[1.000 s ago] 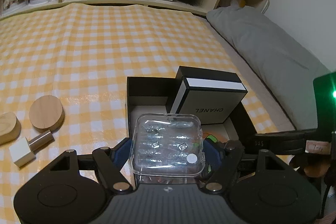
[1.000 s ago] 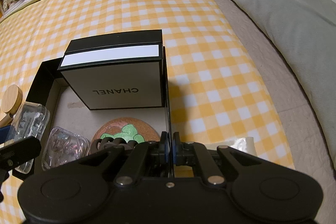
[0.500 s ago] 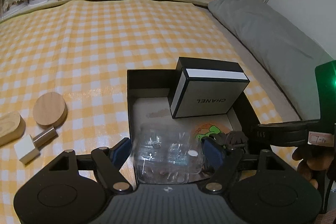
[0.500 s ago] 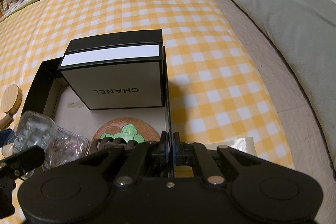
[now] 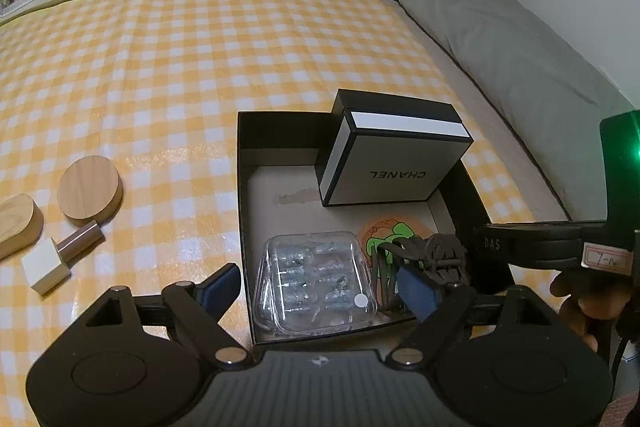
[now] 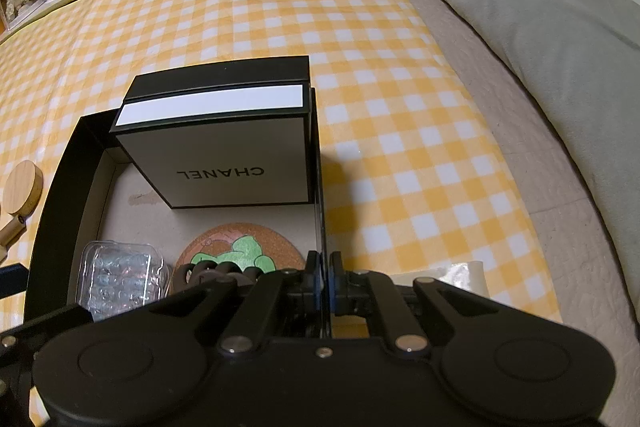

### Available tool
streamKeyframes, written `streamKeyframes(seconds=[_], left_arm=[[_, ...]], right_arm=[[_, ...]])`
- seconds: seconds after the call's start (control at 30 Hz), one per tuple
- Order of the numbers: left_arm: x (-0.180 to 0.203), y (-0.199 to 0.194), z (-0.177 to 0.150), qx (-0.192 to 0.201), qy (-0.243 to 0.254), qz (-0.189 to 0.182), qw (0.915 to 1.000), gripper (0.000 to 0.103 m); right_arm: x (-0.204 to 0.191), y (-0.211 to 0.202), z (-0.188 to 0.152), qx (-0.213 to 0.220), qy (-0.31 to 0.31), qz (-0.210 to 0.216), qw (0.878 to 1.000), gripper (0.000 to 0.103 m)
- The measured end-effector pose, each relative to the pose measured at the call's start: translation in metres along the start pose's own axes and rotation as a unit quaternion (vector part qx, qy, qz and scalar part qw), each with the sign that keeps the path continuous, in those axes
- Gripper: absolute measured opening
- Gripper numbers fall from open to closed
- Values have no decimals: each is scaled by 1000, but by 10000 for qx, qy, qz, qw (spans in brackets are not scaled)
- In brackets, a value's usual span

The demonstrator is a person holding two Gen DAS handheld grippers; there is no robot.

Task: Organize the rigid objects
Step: 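Lower the silver piece case into the black box and release, then move the left tool back over the round wooden coaster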

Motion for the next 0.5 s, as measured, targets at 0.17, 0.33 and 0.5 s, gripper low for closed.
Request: streamKeyframes(seconds=[0.17,0.33,0.5], left_arm=[[2,-2,1,25,2,-16,10000,94],[3,-15,12,251,11,-82,9997,100],[-3,-42,35,816,51,-58,9966,103]], right_arm=[[0,0,0,-1,0,-1,10000,5],[0,0,0,2,3,3,10000,4],[0,0,0,3,-5,-1,10000,5]])
Point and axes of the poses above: each gripper's, at about its wrist camera, not at the fingertips, and y roughly the way its jaws point, x to its right, z to its top, the point moved 3 cm from there along y, roughly the way its jaws point, and after that the axes turned 10 degrees about -y, right-handed, at the moved point
